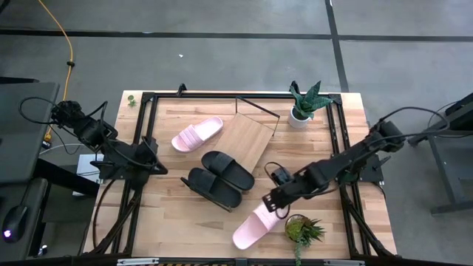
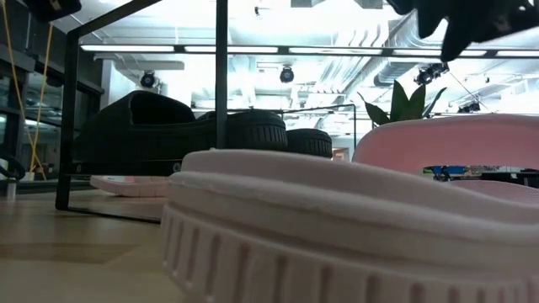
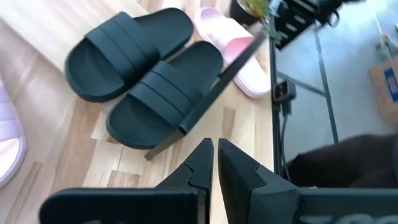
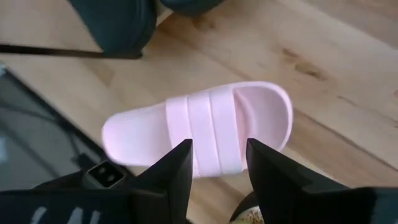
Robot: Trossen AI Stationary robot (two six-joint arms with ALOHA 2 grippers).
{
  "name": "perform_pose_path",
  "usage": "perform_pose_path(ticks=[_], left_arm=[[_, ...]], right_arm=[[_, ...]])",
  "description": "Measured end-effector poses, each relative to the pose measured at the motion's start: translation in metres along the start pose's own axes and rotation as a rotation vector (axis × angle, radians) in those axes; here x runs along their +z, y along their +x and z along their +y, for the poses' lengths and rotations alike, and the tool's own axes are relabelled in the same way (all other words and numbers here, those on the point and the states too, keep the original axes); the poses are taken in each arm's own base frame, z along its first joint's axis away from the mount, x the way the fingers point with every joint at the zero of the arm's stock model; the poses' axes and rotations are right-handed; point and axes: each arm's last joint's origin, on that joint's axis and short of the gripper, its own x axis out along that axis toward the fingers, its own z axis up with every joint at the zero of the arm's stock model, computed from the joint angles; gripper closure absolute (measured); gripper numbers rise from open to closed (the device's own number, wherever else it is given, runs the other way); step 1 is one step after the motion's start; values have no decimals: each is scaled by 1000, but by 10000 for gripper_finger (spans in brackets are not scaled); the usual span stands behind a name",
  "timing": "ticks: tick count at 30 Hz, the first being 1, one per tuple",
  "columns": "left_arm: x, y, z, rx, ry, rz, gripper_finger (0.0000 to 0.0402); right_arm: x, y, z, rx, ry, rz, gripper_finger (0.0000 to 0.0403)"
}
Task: Pick and place slides into the shelf
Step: Put the bottom pink slipper on the shelf
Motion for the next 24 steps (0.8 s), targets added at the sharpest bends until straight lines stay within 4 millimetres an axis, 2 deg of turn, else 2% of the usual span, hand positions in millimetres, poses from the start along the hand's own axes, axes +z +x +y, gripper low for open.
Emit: perform_pose_path(ticks=[5,10,17,24], left_arm=[[1,0,1,25,-87,-26,387],[1,0,1,30,-155,-31,387],[1,1,1,32,-204,-29,387],[1,5,1,89,-196,-55,387]], right_arm=[[-5,8,-27,157,0,43,261],[-9,23,-44,306,-4,77,261],[-13,41,-60,313,-53,148,261],[-3,53,-71,338,-64,148,260]])
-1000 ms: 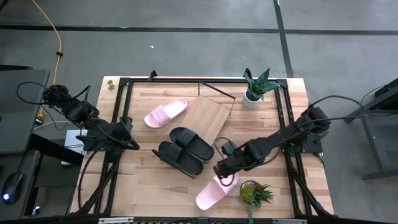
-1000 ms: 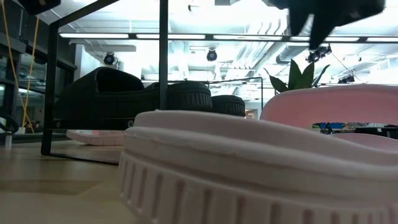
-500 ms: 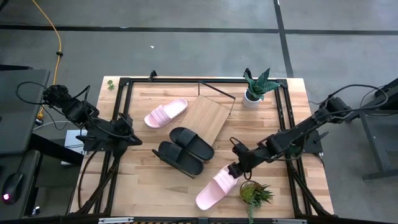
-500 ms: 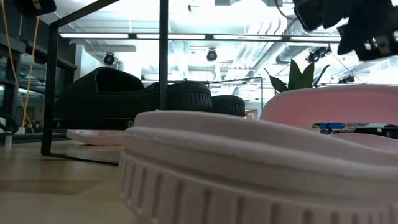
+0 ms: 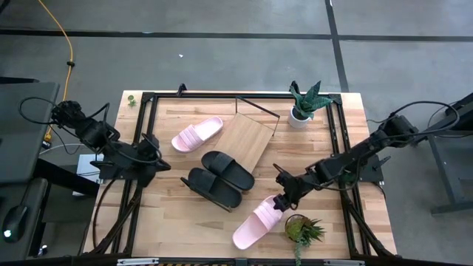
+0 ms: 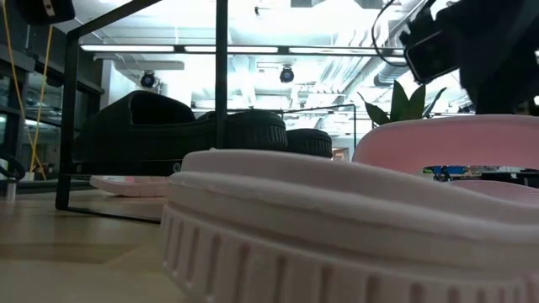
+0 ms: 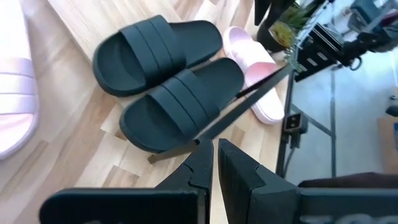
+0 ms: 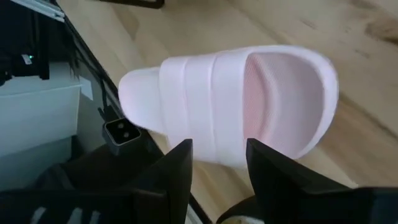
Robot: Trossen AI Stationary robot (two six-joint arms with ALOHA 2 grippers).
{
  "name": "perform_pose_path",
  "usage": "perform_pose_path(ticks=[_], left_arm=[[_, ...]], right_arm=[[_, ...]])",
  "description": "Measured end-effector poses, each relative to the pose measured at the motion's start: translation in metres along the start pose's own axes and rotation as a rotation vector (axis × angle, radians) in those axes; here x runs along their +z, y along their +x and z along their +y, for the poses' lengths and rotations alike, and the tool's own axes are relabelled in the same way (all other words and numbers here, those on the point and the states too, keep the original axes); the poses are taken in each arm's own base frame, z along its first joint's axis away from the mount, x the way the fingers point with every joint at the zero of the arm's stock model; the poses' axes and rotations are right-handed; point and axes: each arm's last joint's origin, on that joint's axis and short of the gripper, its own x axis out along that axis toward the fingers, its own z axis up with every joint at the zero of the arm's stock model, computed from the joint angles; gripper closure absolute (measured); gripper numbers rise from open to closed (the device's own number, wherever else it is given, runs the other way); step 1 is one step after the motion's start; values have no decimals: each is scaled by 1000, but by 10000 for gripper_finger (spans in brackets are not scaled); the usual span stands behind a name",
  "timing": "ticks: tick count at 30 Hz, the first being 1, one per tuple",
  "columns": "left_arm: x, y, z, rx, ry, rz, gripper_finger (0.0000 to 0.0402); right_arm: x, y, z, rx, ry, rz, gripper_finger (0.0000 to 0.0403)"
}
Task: Pick and place slides into the shelf
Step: Put the bottom pink slipper on the shelf
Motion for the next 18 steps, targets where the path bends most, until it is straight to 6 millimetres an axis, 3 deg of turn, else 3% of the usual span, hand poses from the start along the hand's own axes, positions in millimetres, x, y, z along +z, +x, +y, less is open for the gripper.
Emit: perform_pose_path(ticks=[10,18], left_arm=[[-1,11,-5,48,23,18,387],[-1,14,-7,58,30,27,387]], right_arm=[[16,2,-8,27,-56,42,260],[25,22,-18,-1,-85,137,260]])
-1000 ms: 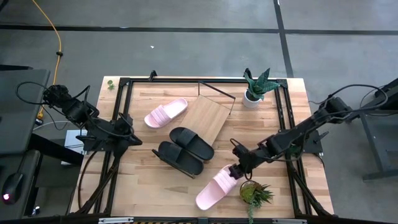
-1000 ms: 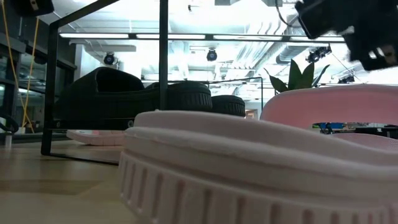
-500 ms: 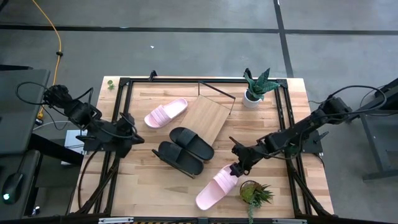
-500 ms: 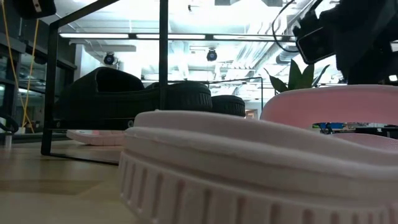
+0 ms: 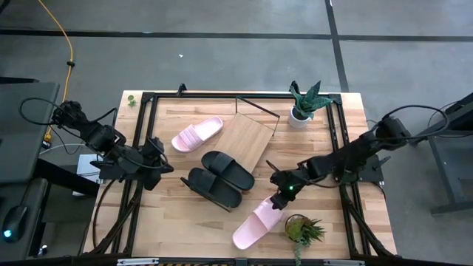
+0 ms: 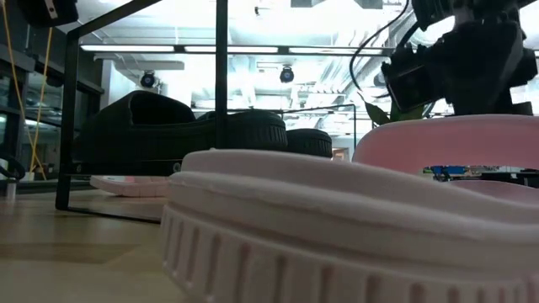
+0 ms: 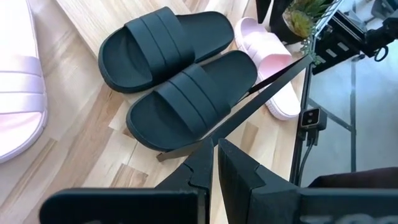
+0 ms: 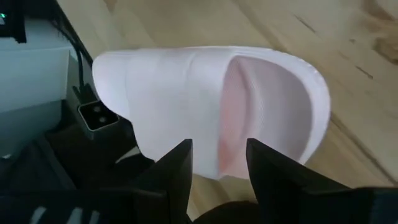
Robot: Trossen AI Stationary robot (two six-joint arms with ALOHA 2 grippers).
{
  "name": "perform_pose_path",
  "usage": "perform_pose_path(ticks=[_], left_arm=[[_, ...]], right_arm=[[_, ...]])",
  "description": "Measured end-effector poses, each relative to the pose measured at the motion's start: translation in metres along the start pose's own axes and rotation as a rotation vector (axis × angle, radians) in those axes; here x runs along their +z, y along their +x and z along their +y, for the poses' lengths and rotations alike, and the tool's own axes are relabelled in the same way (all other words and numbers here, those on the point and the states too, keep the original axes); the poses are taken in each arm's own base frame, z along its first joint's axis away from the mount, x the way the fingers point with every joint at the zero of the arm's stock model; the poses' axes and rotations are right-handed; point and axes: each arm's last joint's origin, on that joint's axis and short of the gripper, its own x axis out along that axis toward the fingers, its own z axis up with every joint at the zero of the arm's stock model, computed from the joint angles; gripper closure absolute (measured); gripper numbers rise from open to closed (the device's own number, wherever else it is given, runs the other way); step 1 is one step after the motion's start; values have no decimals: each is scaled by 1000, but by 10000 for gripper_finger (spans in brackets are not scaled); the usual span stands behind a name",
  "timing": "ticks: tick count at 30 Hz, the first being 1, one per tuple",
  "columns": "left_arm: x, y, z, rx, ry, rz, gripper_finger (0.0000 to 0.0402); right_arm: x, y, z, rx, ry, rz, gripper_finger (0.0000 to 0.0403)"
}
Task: Pick and place slides into the shelf
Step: Put the bottom pink slipper on the shelf
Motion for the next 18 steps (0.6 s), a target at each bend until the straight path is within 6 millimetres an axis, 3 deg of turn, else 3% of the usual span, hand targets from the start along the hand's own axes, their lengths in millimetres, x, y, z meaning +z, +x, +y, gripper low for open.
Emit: perform_pose_path(ticks=[11,18], left_arm=[[-1,0,0,0,1,13,387],[-1,0,1,-1,0,20,387]], right_arm=[[8,30,0,103,-27,50,260],[10,33,3,128,-41,31,262]])
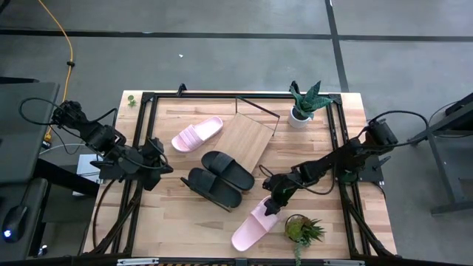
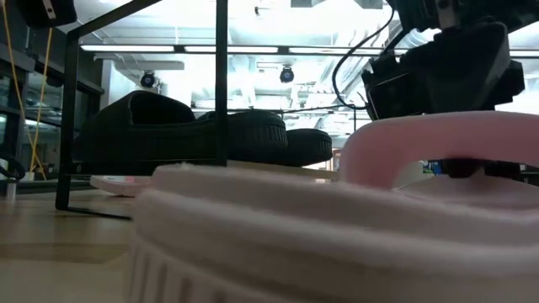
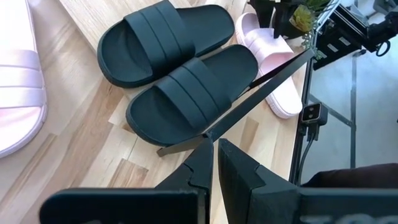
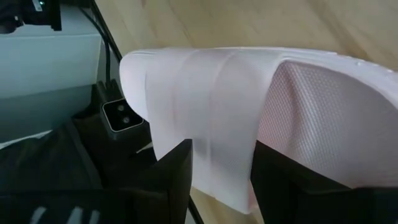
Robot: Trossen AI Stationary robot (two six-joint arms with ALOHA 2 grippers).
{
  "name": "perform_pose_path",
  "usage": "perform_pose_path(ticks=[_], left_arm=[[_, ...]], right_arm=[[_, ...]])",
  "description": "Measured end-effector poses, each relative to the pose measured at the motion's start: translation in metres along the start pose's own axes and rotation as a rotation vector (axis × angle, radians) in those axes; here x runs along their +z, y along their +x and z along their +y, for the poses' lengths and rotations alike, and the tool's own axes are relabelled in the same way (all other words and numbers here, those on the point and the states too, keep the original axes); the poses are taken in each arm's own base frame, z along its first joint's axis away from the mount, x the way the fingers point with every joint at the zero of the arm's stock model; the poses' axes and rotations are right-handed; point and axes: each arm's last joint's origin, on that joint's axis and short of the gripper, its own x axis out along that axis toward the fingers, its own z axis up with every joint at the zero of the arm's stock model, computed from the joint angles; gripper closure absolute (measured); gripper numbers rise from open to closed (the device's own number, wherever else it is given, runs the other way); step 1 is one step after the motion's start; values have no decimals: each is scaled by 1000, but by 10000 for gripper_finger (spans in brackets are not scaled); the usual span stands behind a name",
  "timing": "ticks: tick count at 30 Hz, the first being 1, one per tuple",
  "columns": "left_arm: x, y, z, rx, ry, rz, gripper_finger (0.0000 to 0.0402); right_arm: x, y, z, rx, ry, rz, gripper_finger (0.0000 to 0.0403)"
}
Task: Pick and place slides into the shelf
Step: Put the bottom pink slipper on the shelf
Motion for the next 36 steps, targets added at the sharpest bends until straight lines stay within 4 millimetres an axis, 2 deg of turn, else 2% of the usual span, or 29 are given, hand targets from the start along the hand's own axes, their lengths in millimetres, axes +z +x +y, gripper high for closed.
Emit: perform_pose_path(ticks=[5,12,22,27,36], left_arm=[[0,0,1,6,3,4,387],[-1,0,1,11,7,7,387],[-2,0,3,27,14,18,387],[-2,0,3,27,14,18,387],[-2,0,3,26,14,19,387]], right_arm=[[0,0,0,-1,-6,0,294],[0,0,0,0,-12,-2,389],[-1,-5,5,21,-26,-8,400],[-4,-24,18,56,-42,-46,401],[-20,-77,36,70,-44,-97,402]])
